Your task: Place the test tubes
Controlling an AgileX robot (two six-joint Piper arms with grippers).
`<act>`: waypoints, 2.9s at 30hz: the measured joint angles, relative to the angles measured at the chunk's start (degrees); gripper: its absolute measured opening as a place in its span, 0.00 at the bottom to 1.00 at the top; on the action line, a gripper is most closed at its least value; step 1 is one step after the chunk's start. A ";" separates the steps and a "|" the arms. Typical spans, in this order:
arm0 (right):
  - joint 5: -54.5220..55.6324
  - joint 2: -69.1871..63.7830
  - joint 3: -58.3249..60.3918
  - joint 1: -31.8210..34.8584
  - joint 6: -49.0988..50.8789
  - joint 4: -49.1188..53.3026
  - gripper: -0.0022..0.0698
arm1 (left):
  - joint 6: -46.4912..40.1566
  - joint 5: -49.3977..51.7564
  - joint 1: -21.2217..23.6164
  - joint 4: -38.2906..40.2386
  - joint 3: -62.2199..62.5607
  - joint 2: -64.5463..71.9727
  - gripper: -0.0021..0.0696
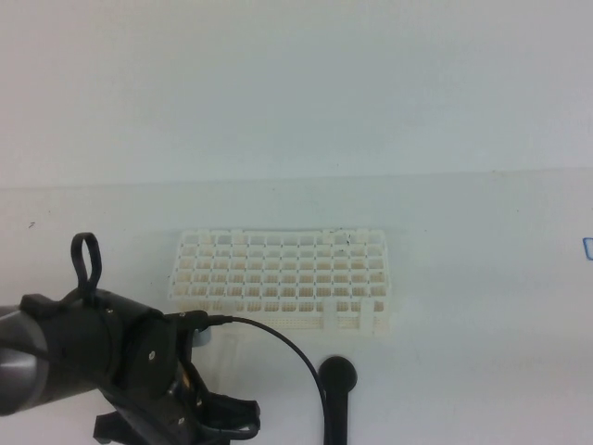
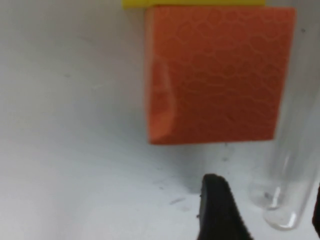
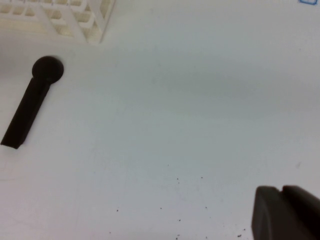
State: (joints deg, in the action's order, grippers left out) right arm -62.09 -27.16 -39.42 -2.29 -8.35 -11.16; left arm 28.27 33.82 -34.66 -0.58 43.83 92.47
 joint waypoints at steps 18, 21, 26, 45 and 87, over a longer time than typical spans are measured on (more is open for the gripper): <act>0.80 0.00 0.11 0.00 0.00 0.00 0.09 | -4.34 -1.91 0.00 2.48 0.00 3.36 0.52; 0.92 0.00 0.11 0.00 0.00 0.00 0.09 | -4.87 -1.94 0.00 2.48 0.15 3.50 0.48; 0.91 0.00 0.11 0.00 0.00 0.00 0.09 | -6.04 0.14 0.00 2.48 1.69 3.73 0.37; 1.50 0.00 0.11 0.00 0.00 -0.48 0.08 | -7.84 5.07 0.00 3.81 3.39 3.07 0.03; 16.17 -14.33 0.30 -6.99 -58.02 -57.77 0.08 | -8.74 -50.89 -0.14 5.29 -24.55 -51.11 0.03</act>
State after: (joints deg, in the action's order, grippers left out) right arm -45.93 -41.49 -39.12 -9.28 -66.37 -68.93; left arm 19.53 -17.06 -34.80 4.71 19.28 41.36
